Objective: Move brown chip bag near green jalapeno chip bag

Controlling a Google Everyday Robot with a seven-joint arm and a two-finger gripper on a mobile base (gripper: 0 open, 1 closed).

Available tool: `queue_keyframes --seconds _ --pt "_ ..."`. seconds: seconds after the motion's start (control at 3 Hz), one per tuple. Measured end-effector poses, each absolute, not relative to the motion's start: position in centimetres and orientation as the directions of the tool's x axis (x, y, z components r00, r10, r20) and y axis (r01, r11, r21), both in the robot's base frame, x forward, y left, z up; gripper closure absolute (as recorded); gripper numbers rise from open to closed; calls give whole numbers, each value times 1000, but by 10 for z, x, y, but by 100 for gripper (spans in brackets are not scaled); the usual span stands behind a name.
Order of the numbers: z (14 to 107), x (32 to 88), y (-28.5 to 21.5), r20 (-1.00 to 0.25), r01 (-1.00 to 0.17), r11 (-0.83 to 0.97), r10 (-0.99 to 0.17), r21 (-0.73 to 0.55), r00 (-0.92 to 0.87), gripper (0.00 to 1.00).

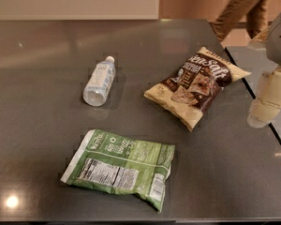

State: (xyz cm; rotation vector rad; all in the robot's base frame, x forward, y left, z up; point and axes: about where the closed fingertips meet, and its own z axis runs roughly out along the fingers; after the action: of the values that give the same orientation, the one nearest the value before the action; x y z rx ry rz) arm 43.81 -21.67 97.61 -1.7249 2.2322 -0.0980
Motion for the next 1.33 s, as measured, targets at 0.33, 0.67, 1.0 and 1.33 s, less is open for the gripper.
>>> queue_keyframes --seconds 0.33,0.67,1.0,1.33 --pt "976 438 -217 -207 -931 270 -953 -245 -222 0" --pt "976 440 -216 -206 -933 263 -954 -244 -215 0" --pt "970 456 -209 -208 -949 213 -964 -233 -165 0" --pt "961 473 -207 -219 -957 193 -965 -218 -144 0"
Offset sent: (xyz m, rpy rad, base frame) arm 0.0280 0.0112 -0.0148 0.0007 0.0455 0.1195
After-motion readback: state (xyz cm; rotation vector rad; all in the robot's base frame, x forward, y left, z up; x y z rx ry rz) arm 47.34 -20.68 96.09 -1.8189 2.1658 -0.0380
